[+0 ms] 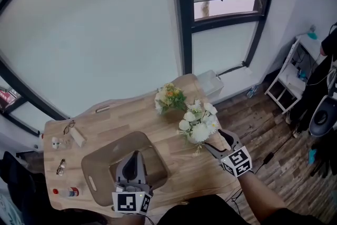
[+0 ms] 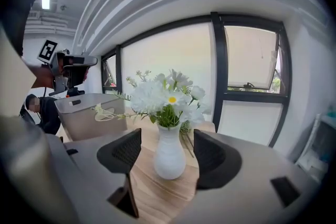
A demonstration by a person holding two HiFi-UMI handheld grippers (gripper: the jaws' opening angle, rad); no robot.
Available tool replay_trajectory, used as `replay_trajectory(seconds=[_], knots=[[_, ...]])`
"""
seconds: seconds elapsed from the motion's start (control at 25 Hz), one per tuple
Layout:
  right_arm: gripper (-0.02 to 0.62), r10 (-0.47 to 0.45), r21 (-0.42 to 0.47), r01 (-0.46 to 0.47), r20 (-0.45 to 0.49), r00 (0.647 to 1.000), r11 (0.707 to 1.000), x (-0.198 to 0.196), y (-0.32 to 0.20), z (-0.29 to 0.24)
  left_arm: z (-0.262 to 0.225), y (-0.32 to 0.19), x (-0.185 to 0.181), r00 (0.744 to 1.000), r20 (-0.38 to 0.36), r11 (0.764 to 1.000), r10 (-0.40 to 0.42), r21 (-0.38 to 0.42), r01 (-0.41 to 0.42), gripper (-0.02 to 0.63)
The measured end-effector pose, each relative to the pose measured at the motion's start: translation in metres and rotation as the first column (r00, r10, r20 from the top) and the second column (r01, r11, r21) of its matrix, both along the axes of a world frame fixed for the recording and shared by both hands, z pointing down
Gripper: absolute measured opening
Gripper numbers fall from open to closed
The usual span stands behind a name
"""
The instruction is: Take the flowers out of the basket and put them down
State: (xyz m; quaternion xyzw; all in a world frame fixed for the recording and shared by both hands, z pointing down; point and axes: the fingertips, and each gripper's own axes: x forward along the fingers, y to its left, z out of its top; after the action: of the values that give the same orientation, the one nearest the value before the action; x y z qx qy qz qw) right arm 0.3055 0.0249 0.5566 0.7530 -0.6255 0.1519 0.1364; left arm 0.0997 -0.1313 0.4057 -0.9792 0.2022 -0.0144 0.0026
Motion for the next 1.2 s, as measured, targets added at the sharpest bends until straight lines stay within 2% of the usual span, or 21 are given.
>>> replay_trajectory(seconds=[0.24,0.28,0.36,0.6,0.8,0.96,1.2], knots=[[0.325,-0.041,-0.012,0.041,-0.03,0.999,0.999,-0.025,0.011,-0.027,0.0,0.004,-0.015,1.0,-0.004,1.0,-0.005,-0.001,0.005,0.002],[0.307,-0.04,-0.001,0.04,-0.041,0.998,0.999,-0.027,0.013,-0.033,0.001,0.005,-0.018,1.0,-0.005,1.0,-0.007,-0.003,0.007,0.002],[0.193,-0.026,0.044,0.029,-0.06,0.998,0.999,-0.027,0.018,-0.046,0.002,0.009,-0.022,1.0,-0.003,1.0,-0.005,-0.009,0.005,0.002],[0.056,0.004,0.149,0.007,-0.075,0.997,0.989,-0.026,0.027,-0.079,0.007,0.013,-0.039,1.0,0.0,1.0,-0.018,-0.025,0.018,0.002],[0.023,0.008,0.206,0.0,-0.036,0.999,0.979,-0.025,0.035,-0.09,0.016,0.011,-0.052,0.999,0.028,0.999,-0.033,-0.022,0.033,0.002],[0.021,0.026,0.246,-0.042,0.068,0.997,0.968,-0.018,0.04,-0.087,0.016,0.01,-0.055,0.999,0.027,1.0,-0.026,-0.015,0.027,0.002],[0.021,0.03,0.221,-0.041,0.051,0.998,0.974,-0.019,0.041,-0.08,0.01,0.01,-0.05,1.0,0.019,1.0,-0.014,0.004,0.014,0.002]])
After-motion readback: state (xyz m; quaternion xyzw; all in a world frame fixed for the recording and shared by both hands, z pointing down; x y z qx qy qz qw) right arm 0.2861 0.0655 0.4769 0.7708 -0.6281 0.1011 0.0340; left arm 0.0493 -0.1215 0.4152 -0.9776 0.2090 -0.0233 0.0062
